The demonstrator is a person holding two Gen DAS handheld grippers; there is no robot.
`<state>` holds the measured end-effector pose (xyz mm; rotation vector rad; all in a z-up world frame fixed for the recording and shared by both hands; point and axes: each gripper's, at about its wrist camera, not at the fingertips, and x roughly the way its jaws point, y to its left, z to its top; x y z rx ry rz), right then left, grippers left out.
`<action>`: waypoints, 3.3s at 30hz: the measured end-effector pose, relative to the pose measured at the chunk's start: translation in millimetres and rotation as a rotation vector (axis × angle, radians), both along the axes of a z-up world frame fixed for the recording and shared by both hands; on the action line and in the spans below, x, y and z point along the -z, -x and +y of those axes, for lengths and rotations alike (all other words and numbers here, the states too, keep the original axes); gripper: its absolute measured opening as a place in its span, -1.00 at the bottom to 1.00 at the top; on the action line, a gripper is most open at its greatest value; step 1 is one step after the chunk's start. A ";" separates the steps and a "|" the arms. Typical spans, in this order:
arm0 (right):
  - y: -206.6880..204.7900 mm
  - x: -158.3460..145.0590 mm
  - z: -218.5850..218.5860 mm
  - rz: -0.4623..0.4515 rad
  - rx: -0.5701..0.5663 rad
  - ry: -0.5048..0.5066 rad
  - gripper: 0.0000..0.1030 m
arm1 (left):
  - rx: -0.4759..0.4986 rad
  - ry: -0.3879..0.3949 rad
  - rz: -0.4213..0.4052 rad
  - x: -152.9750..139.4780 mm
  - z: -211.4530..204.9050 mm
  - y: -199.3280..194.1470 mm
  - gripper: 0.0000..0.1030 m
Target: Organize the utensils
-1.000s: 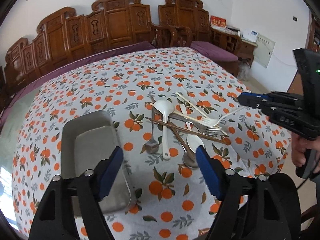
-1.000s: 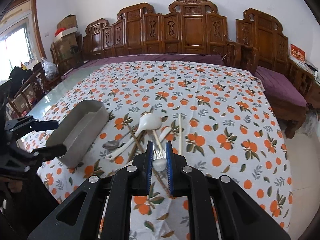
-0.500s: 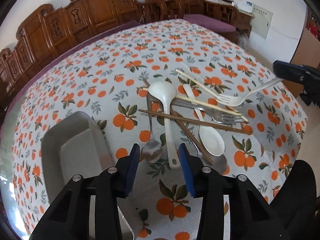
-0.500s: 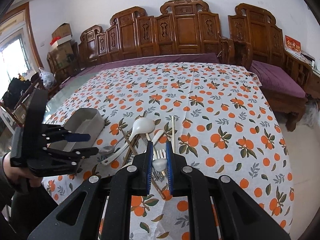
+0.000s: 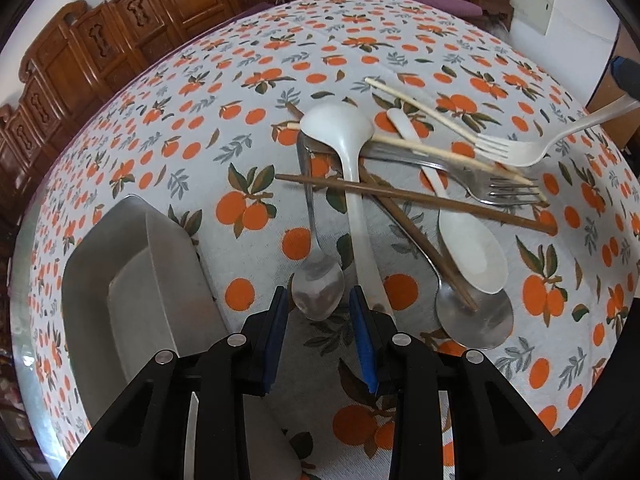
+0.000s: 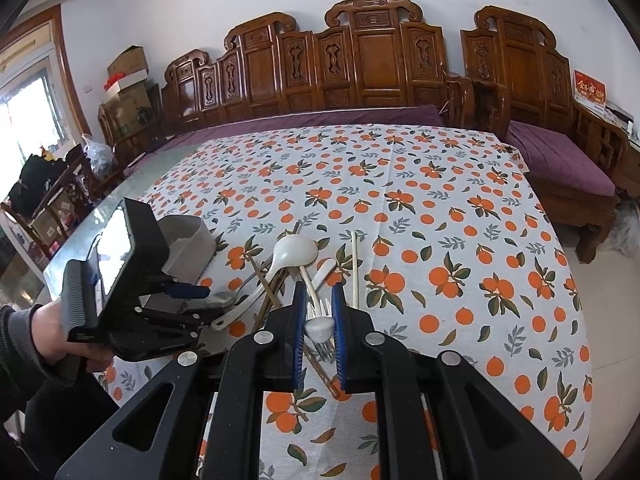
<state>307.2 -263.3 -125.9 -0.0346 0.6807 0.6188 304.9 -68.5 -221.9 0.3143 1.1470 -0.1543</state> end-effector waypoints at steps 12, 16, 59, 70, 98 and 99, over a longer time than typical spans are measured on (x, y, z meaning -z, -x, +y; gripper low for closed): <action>-0.2 -0.1 -0.3 0.001 -0.002 0.003 -0.72 | 0.028 -0.019 -0.008 2.7 -5.1 -4.1 -0.51; 1.1 0.2 1.1 0.001 -0.005 0.007 -0.72 | 0.027 0.014 -0.021 -3.8 -2.9 -1.5 -0.51; 11.8 -8.3 14.1 -0.015 -0.034 0.020 -0.72 | -0.034 0.167 -0.137 -73.3 5.9 39.8 -1.00; 16.3 -8.7 20.1 -0.024 -0.046 0.029 -0.72 | -0.019 0.192 -0.214 -99.7 8.6 43.5 -1.00; 47.2 -43.4 80.6 -0.102 -0.123 -0.006 -0.72 | -0.058 0.233 -0.282 -123.3 92.4 73.8 -1.00; 47.7 -42.6 83.9 -0.100 -0.127 -0.005 -0.72 | -0.052 0.220 -0.274 -116.3 93.0 73.4 -1.00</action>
